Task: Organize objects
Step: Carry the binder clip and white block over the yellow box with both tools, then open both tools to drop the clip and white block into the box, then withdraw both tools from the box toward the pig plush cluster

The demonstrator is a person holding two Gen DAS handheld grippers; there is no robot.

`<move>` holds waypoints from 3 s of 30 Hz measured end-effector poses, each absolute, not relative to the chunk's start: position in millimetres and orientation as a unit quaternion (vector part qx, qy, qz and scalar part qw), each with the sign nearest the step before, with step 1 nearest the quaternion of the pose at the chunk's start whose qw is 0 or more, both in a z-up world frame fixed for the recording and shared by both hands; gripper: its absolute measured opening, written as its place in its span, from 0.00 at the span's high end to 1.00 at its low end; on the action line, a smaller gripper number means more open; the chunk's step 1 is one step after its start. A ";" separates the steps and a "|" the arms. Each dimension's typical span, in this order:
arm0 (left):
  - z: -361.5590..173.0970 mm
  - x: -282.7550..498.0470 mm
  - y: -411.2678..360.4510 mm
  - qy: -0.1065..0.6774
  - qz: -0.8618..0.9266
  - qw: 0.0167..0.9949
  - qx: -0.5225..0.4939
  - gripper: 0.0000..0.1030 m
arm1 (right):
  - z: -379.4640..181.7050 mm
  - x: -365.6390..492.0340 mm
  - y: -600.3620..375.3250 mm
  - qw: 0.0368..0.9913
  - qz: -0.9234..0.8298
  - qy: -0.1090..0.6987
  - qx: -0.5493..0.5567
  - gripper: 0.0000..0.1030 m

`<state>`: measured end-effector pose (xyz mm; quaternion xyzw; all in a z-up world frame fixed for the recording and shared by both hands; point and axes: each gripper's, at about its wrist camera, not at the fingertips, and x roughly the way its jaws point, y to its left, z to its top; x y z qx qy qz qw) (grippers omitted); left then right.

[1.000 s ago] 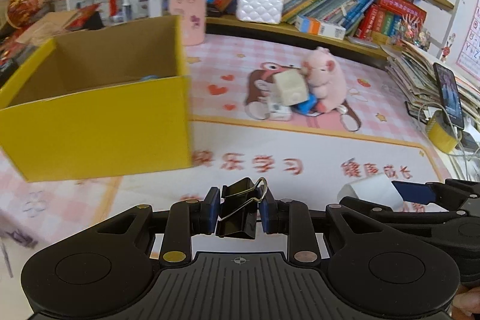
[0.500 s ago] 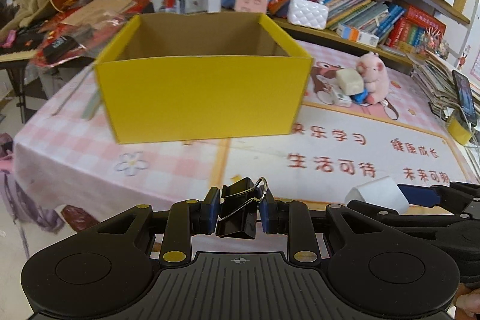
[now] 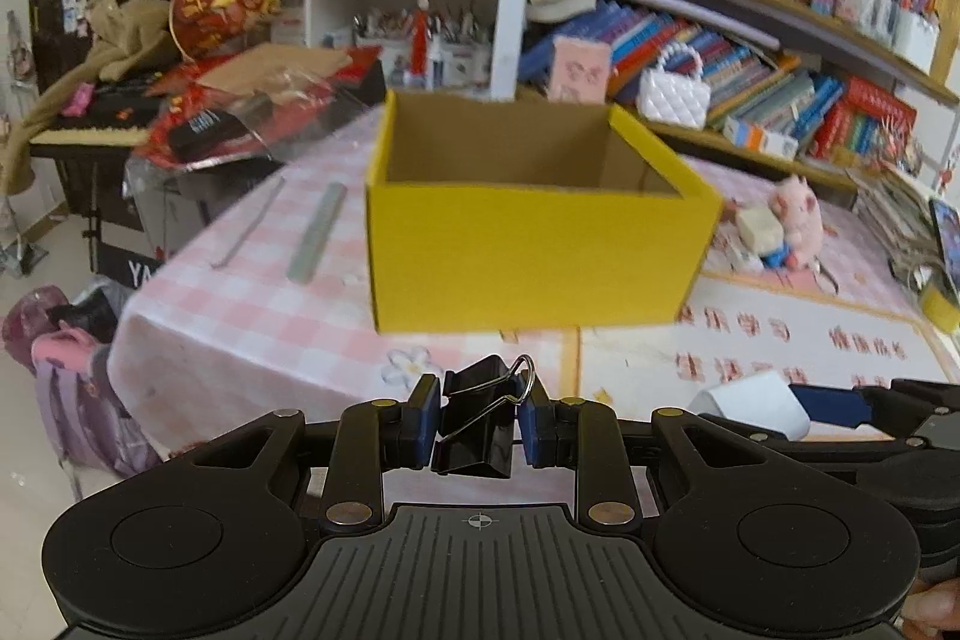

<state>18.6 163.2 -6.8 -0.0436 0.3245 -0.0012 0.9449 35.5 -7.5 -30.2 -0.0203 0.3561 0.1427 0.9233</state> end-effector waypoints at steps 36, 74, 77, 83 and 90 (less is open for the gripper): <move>2.6 208.2 157.8 0.329 0.060 0.942 -0.009 0.75 | -8.0 272.5 34.7 0.902 0.250 0.322 -0.140 0.39; 37.1 134.3 173.4 0.255 0.072 0.964 -0.015 0.36 | 30.0 205.0 9.5 0.940 0.193 0.272 -0.073 0.36; 34.2 113.0 177.1 0.260 0.075 0.962 -0.020 0.34 | 28.4 181.0 7.6 0.942 0.184 0.274 -0.061 0.36; 17.9 74.0 181.0 0.292 0.074 0.953 -0.025 0.32 | 8.9 130.2 9.6 0.936 0.176 0.300 -0.052 0.36; 2.5 35.9 179.9 0.316 0.070 0.946 -0.024 0.30 | -12.7 78.9 12.8 0.926 0.168 0.334 -0.053 0.36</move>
